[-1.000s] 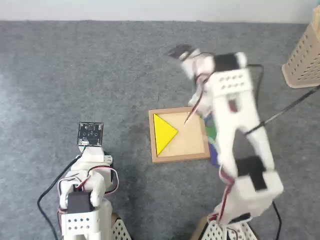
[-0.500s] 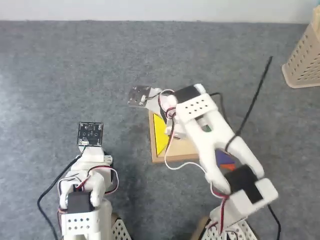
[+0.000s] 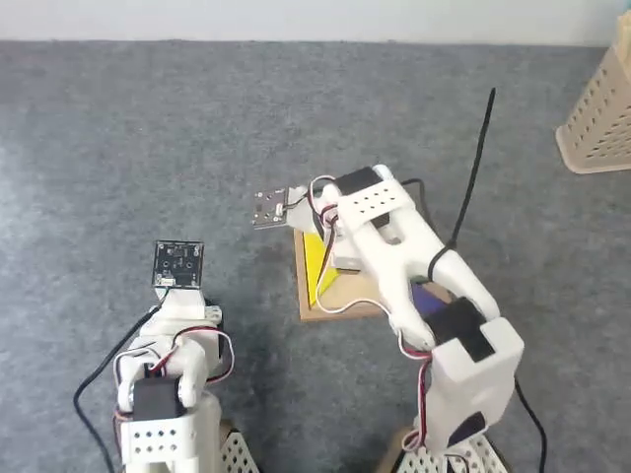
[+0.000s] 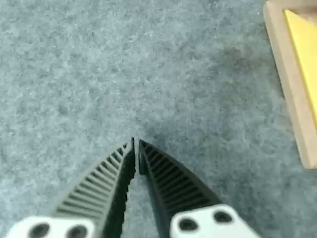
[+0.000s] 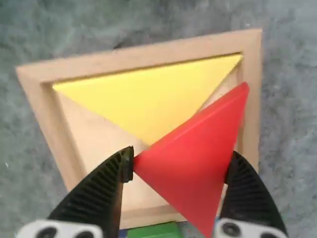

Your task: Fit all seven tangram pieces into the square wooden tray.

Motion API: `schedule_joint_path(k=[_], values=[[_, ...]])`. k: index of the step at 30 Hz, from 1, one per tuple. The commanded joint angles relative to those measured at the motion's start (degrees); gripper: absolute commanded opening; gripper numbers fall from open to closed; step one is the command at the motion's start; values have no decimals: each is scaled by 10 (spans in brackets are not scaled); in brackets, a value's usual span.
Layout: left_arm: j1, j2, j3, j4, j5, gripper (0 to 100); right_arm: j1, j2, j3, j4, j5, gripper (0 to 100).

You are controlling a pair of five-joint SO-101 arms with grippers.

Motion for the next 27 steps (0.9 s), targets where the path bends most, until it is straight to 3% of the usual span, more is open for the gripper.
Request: schedule_joint_path(k=[1,27], values=[[2,-9,-7,1,4,12,9,-7,-31,9,30,177],[2,-9,-7,1,4,12,38,-3,-84,12,49,180]])
